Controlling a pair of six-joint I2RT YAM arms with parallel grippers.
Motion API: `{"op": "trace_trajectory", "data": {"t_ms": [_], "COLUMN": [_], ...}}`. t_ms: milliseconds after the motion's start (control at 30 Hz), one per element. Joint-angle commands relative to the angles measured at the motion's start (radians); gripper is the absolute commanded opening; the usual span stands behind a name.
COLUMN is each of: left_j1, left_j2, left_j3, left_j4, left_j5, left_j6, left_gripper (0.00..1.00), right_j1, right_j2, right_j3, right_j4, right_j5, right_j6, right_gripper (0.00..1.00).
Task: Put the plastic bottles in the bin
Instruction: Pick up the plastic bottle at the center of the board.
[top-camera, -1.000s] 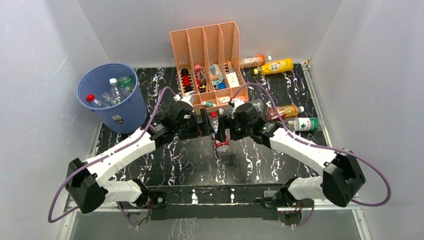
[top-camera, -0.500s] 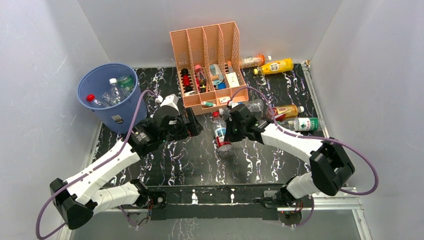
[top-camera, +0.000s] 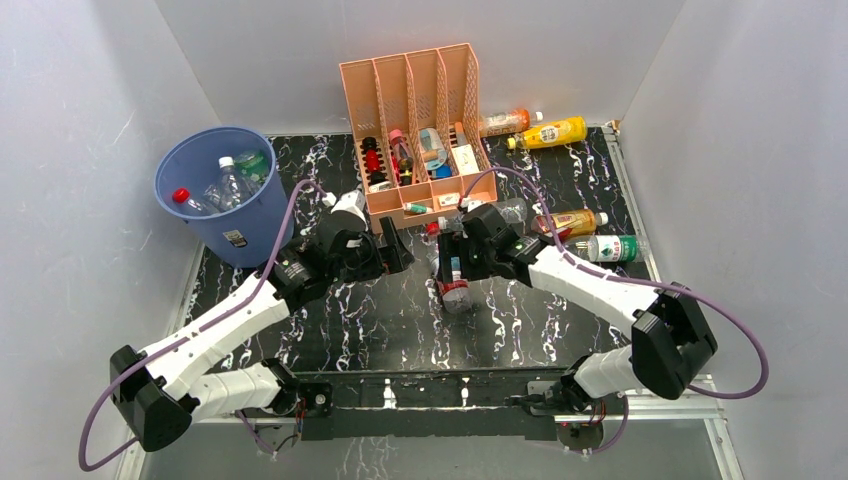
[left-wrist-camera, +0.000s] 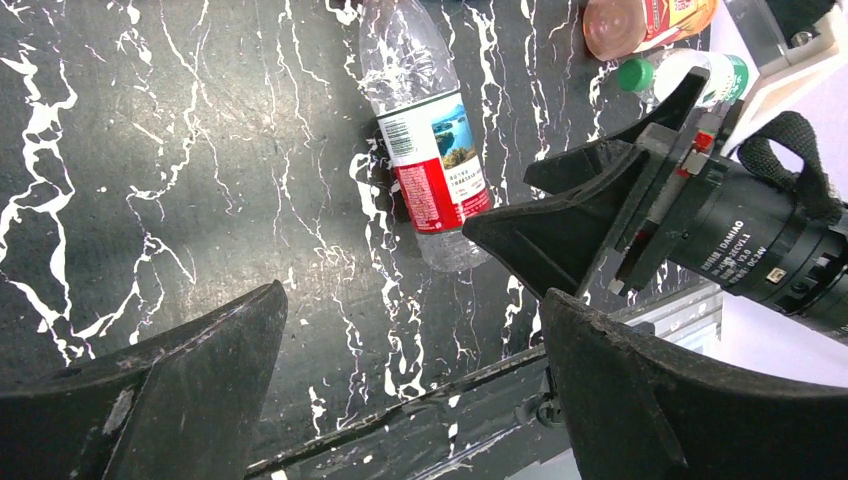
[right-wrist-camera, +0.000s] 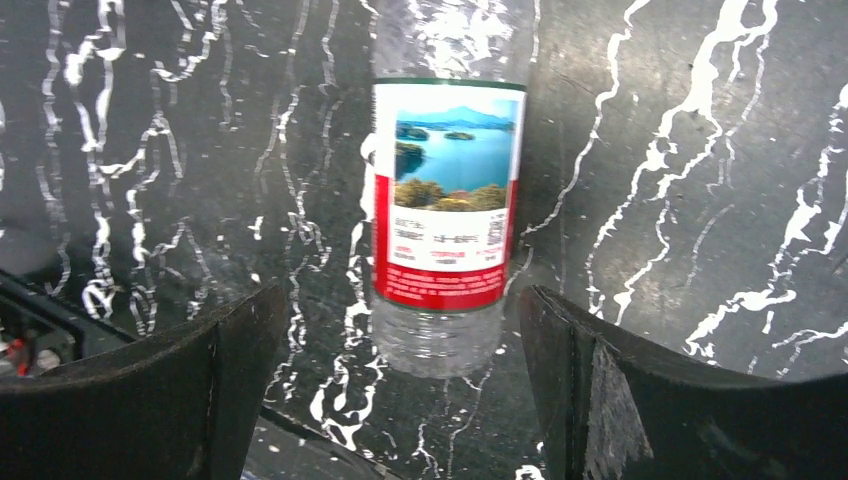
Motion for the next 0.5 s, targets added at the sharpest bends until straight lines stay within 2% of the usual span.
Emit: {"op": "trace_trajectory", "data": {"t_ms": [0, 33, 100, 133, 200, 300, 400, 467], "left_j1": [-0.001, -0.001, -0.002, -0.002, -0.001, -0.001, -0.001, -0.001], "left_j2": [-0.013, -0.011, -0.011, -0.012, -0.014, -0.018, -0.021, -0.021], "left_j3": [-0.019, -0.02, -0.017, -0.015, -0.011, -0.01, -0.012, -0.015], "left_j4": [0.02, 0.02, 0.018, 0.015, 0.01, 0.001, -0.003, -0.004], "left_j5": [0.018, 0.018, 0.018, 0.017, 0.014, 0.008, 0.006, 0.007], "left_j6": [-0.003, -0.003, -0.003, -0.004, -0.001, 0.001, 0.001, 0.001], "left_gripper": [0.98, 0.98, 0.98, 0.98, 0.98, 0.98, 0.98, 0.98], "right_j1": [0.007, 0.01, 0.015, 0.018, 0.025, 0.042, 0.054, 0.063], "right_j2": [0.028, 0.044, 0.076, 0.094, 0.122, 0.154, 0.202, 0.227], "right_j3": [0.029, 0.025, 0.029, 0.032, 0.038, 0.045, 0.06, 0.066], "right_j4": [-0.05, -0.044, -0.039, -0.037, -0.029, -0.004, -0.002, -0.003], "right_j5": [0.089, 0.095, 0.101, 0.104, 0.11, 0.105, 0.103, 0.101], "right_j6": [-0.03, -0.033, -0.041, -0.042, -0.044, -0.045, -0.045, -0.044], "right_gripper": [0.97, 0.96, 0.85, 0.83, 0.88, 0.88, 0.87, 0.8]}}
